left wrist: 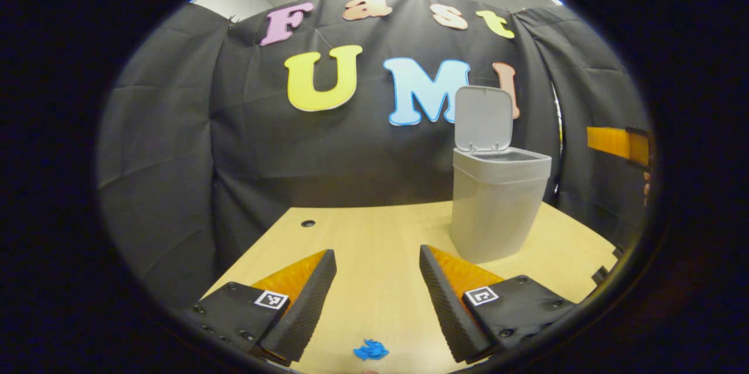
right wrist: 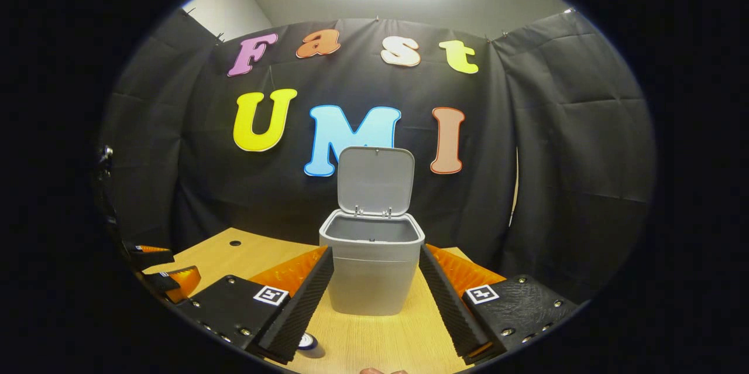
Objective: Press the lid of the desktop garbage bin to open it, pick up the crumpled paper on the desktop and throw it into the bin, then pick up the pop can on the desktop and drop it into the bin, and finally close the garbage bin lid.
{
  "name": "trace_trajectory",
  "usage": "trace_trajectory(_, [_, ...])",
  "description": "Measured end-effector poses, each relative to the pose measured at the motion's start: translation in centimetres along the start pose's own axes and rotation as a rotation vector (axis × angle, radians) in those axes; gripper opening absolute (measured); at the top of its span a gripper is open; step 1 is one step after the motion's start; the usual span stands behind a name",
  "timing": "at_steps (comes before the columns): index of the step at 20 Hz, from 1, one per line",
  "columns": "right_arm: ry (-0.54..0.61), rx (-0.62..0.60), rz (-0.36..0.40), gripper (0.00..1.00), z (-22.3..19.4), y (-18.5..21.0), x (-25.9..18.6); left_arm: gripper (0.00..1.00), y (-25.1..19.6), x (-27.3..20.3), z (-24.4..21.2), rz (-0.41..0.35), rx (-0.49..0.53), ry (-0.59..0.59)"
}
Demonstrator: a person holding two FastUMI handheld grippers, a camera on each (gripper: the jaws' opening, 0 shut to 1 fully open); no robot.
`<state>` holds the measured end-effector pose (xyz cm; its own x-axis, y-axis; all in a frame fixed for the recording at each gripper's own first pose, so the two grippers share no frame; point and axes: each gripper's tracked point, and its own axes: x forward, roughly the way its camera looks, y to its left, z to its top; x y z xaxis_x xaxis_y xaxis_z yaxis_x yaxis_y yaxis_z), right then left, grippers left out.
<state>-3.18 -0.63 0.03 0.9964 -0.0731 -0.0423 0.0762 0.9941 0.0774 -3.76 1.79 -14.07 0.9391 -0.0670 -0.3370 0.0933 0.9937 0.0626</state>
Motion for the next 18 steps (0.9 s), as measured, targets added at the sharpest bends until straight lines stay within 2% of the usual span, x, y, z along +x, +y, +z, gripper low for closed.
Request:
trace_trajectory(1, [0.002,-0.002,-0.006,0.94,0.0,0.2,0.0,0.92,0.2,0.2,-1.4,-0.004,0.009,0.028])
trace_trajectory(7, [0.053,-0.001,-0.04,0.94,-1.3,2.2,-0.3,0.98,0.8,1.4,-8.8,-0.076,0.037,0.186])
trace_trajectory(9, [0.072,-0.008,-0.046,0.94,-1.9,2.8,-0.5,0.95,1.0,1.9,-11.0,-0.097,0.041,0.231])
trace_trajectory(11, [0.072,-0.016,-0.034,0.94,-1.8,3.7,-0.7,0.98,1.2,2.2,-13.1,-0.102,0.044,0.274])
trace_trajectory(12, [0.075,-0.02,-0.025,0.95,-2.0,3.9,-0.7,0.94,1.2,2.5,-14.3,-0.096,0.046,0.296])
trace_trajectory(14, [0.079,-0.024,-0.008,0.95,-1.8,4.3,-0.4,0.98,0.9,2.6,-16.7,-0.098,0.051,0.346])
trace_trajectory(18, [0.082,-0.009,0.006,0.95,-1.9,4.2,0.0,0.98,0.7,2.4,-21.0,-0.086,0.038,0.469])
